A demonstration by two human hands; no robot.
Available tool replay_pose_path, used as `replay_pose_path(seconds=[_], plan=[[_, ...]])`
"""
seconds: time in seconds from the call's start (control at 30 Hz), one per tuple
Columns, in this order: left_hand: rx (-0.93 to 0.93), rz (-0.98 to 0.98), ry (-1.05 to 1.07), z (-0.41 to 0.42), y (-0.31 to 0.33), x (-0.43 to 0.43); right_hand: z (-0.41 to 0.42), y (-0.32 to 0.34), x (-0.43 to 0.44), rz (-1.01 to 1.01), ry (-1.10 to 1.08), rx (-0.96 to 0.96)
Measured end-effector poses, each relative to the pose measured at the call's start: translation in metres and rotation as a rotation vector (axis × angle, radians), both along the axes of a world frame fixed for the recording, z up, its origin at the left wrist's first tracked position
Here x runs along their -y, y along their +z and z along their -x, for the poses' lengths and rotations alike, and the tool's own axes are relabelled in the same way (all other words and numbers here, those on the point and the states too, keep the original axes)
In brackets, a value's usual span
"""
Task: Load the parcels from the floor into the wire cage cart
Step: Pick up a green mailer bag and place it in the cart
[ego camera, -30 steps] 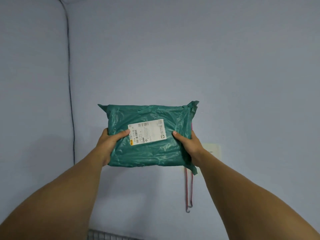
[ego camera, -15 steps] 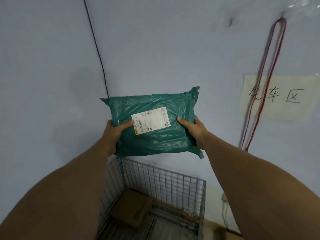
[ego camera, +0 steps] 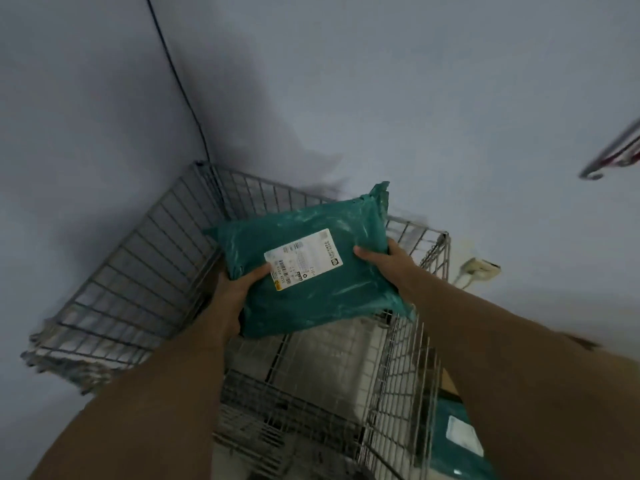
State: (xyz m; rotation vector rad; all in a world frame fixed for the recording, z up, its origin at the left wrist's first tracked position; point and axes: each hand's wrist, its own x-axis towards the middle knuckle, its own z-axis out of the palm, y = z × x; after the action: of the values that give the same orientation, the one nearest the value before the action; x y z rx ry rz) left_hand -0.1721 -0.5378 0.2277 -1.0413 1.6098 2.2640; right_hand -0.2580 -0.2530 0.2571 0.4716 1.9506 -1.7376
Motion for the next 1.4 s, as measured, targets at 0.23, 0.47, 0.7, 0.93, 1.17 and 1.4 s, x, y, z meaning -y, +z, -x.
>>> replay_pose_path(seconds=[0.23,0.47,0.7,0.93,1.17,1.4], plan=[[0.337,-0.233,-0.076,-0.031,-0.177,-0.013,0.015,-0.159,-0.002,-0.212,0.188,0.176],[0.374,-0.267,0.035,-0.020,-0.314,-0.014,0.031,-0.275,0.006,-0.285,0.220,0.243],[0.361,-0.355,0.131,-0.012,-0.400,-0.044,0.088,-0.359,0.016,-0.424,0.368,0.239],[0.480,-0.476,0.198,0.003,-0.465,-0.067,0.148,-0.433,0.084,-0.743,0.668,-0.041],[0.459,-0.418,0.324,0.026,-0.486,-0.071,0.181,-0.477,0.118,-1.002,0.784,-0.200],[0.462,-0.390,0.296,0.070,-0.472,-0.075,0.106,-0.485,0.117,-0.930,0.271,-0.100]])
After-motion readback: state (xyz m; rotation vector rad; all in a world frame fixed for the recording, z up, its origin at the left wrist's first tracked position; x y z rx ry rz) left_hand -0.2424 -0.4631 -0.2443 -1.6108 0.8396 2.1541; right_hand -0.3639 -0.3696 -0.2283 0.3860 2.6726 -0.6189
